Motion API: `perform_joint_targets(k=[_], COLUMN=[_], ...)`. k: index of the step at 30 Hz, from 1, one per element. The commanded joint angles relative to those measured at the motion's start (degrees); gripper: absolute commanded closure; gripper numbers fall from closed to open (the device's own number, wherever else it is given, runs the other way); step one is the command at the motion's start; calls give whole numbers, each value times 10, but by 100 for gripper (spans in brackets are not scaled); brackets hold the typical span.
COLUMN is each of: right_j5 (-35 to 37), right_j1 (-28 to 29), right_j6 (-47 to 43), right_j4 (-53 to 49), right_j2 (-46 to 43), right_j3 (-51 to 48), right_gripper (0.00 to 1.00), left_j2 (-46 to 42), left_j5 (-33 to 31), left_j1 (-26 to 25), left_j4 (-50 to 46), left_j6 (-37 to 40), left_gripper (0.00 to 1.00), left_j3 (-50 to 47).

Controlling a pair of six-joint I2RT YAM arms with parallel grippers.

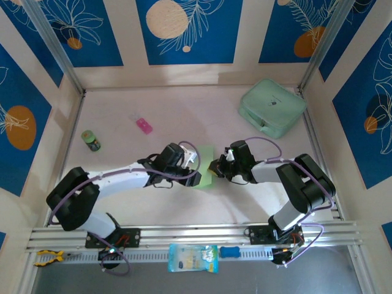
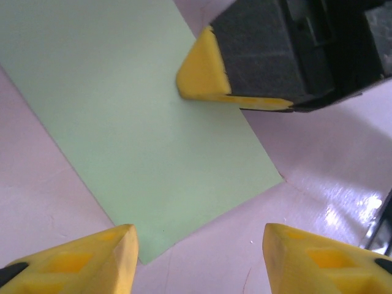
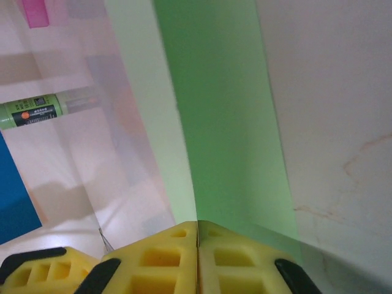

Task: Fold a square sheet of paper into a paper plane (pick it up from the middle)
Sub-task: Fold the triangle a second time at the center of the table.

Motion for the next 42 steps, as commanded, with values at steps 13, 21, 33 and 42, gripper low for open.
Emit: perform_joint_targets(k=[13,21,33,42], right_j5=[-84,-94,-93,-87], right_j1=[-22,-26,-27,-34], right_j6=[-55,-53,-49,-47], right_j4=[-62,-61,-61,-67], right_j2=[0,8,12,12], right_j3=[39,46,44,41], right_gripper=[84,84,83,83], left_j2=[75,115,135,117], left_j5=[-224,-268,-287,-285], left_j1=[-155,-166,-167,-167], left_j4=[-92,-97,-86,-77], left_j6=[136,155,153,154], left_gripper=[35,31,48,64], left_j3=[109,133,141,128])
